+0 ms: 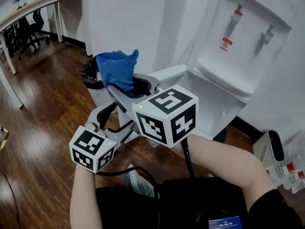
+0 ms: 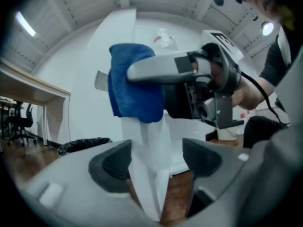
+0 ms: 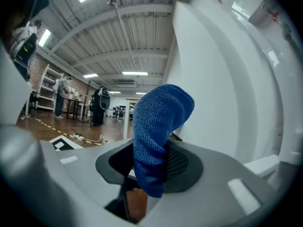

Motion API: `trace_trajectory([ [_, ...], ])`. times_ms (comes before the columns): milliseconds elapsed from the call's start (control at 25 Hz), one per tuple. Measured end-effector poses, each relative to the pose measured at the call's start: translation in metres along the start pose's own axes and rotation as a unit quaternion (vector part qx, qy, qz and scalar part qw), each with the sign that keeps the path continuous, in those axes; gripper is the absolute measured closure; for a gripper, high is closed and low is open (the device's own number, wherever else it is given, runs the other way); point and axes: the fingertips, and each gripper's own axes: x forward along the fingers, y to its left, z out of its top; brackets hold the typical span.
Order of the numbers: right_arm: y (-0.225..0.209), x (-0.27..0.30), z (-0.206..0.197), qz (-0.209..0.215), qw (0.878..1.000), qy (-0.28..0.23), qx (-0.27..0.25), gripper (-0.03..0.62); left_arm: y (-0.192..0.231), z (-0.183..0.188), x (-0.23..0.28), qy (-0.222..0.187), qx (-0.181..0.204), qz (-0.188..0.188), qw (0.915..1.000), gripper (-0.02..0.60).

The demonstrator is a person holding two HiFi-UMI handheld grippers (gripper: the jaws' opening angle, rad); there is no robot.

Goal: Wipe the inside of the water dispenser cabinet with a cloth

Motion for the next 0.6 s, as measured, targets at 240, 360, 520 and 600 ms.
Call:
trace_trajectory([
  [240,0.008,-0.048,-0.004,0.064,0.997,-0.033,0.023,0.445,-0.016,-0.001,-0.008,0.006,0.028,-0.034,0.9990,0.247],
  [360,-0.054,-0.082,-0.022,0.001,0.998,-0.030,0.058,0.447,-0.014,-0.001,-0.007,0.000,0.031,-0.029,0.9991,0.247],
  [520,-0.151,-0.122,-0.072,-0.110,0.986,0.012,0.127,0.447,-0.011,-0.002,-0.009,-0.003,0.030,-0.028,0.9991,0.247],
  [600,-0.181,-0.138,-0.109,-0.142,0.976,0.041,0.161,0.447,-0.012,-0.008,-0.010,0.014,0.039,-0.034,0.9986,0.247],
])
